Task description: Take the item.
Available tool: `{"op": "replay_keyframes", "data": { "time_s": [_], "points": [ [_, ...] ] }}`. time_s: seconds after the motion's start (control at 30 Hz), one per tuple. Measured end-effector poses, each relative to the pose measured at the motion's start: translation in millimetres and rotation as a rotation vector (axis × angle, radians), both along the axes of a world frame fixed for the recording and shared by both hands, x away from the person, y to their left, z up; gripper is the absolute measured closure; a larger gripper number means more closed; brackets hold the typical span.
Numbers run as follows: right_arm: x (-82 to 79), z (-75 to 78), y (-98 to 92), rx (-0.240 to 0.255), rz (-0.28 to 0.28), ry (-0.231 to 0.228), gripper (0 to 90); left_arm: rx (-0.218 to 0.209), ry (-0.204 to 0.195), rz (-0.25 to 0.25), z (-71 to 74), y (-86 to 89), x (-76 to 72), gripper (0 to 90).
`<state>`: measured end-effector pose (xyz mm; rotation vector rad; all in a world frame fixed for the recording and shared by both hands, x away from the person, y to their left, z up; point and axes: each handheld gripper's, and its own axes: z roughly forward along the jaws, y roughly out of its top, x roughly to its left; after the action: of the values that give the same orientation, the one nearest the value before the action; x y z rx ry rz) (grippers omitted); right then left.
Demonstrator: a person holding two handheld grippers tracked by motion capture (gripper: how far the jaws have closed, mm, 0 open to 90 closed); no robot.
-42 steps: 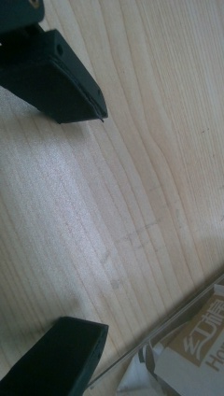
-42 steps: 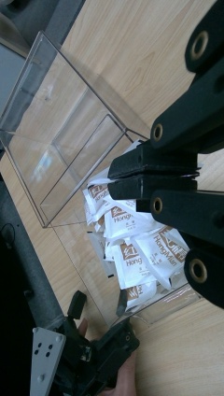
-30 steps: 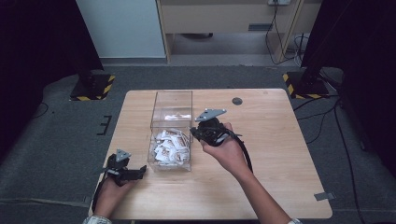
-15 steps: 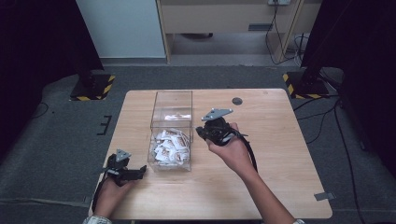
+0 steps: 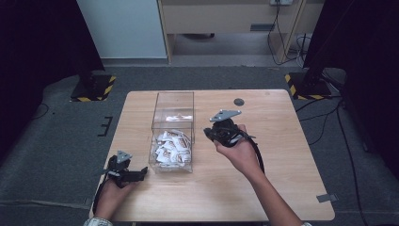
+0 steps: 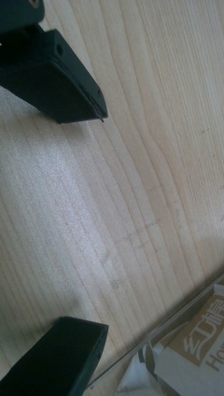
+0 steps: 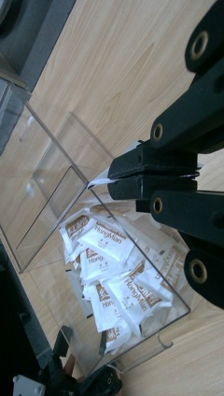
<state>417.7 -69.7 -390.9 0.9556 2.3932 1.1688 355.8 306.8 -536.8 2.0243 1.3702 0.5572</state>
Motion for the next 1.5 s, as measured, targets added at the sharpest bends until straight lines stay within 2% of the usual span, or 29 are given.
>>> {"op": "replay_keyframes", "data": {
  "time_s": [0.8, 1.0, 1.13, 1.5],
  "points": [
    [9.3, -7.1, -35.2, -0.001, -0.08, 0.014, 88.5, 0.0, 0.0, 0.0, 0.0, 0.0, 0.0, 0.0],
    [9.8, -8.4, -42.5, 0.005, -0.097, 0.012, 88.5, 0.0, 0.0, 0.0, 0.0, 0.0, 0.0, 0.0],
    [10.5, -8.4, -47.9, 0.019, -0.108, -0.005, 88.5, 0.0, 0.0, 0.0, 0.0, 0.0, 0.0, 0.0],
    [18.5, -12.5, -65.2, 0.03, -0.139, -0.005, 88.6, 0.0, 0.0, 0.0, 0.0, 0.0, 0.0, 0.0]
  ]
}}
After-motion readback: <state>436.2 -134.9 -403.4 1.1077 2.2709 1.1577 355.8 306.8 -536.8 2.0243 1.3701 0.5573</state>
